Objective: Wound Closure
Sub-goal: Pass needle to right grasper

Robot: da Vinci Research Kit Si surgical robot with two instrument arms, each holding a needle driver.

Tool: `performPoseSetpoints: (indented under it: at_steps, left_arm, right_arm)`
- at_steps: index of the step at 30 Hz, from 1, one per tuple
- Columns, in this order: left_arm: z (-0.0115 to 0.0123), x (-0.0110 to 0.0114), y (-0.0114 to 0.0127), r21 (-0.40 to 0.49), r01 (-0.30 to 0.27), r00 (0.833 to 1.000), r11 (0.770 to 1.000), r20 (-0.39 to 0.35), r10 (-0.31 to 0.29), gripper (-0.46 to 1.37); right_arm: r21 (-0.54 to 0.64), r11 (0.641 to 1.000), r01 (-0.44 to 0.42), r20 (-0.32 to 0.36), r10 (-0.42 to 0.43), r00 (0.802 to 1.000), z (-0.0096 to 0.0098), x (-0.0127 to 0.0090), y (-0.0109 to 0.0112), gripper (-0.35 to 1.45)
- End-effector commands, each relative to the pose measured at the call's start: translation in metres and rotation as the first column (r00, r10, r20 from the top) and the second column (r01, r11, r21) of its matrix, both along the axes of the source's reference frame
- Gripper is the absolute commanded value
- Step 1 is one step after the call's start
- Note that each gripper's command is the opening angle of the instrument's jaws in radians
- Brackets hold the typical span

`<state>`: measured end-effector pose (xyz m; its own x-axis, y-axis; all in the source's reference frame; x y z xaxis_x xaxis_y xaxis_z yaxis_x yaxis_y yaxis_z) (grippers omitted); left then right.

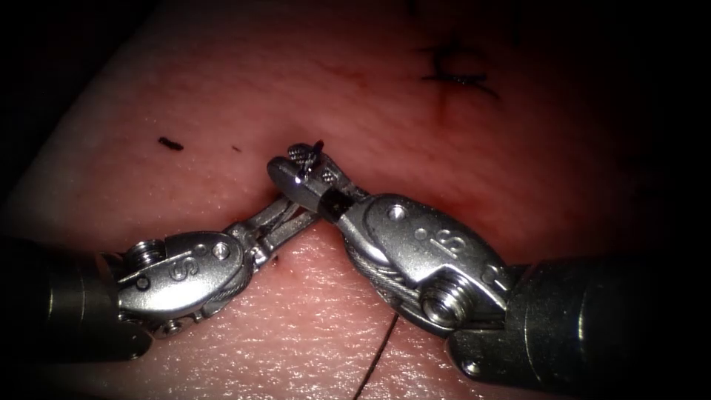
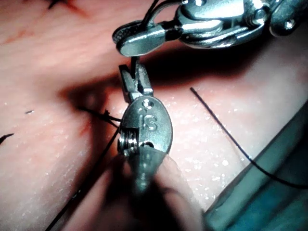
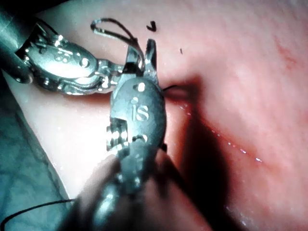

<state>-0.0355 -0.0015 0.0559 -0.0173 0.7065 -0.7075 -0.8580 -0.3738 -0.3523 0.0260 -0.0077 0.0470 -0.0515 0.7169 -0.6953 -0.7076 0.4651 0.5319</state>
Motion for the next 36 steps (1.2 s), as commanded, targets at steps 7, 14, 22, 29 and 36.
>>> performPoseSetpoints:
  at_steps: [7, 14, 22, 29, 36]
  left_arm:
    - [-0.0003, -0.0001, 0.0003, 0.021, 0.020, 0.999, 1.000, 0.029, -0.020, 0.34]
    - [-0.0008, 0.0006, 0.0006, 0.002, -0.004, 0.999, 1.000, 0.051, 0.004, 1.27]
    - [-0.0024, 0.0045, 0.0007, -0.024, -0.136, 0.989, 0.990, 0.053, 0.137, 1.32]
    - [-0.0031, 0.0064, -0.0005, -0.039, -0.202, 0.979, 0.979, 0.024, 0.203, 1.20]
    - [-0.0027, 0.0060, -0.0002, -0.031, -0.400, 0.911, 0.916, -0.123, 0.393, 1.16]
  right_arm:
    - [-0.069, 0.997, 0.025, 0.046, -0.022, 0.999, -0.0002, -0.0002, 0.0006, -0.35]
    - [-0.074, 0.996, 0.059, 0.022, -0.057, 0.998, 0.0000, -0.0012, 0.0010, -0.35]
    - [-0.050, 0.989, 0.142, -0.012, -0.143, 0.990, 0.0001, -0.0045, 0.0016, -0.35]
    - [-0.022, 0.974, 0.227, -0.038, -0.228, 0.973, 0.0001, -0.0073, 0.0017, -0.35]
    - [-0.004, 0.964, 0.266, -0.047, -0.265, 0.963, -0.0004, -0.0090, 0.0018, -0.35]
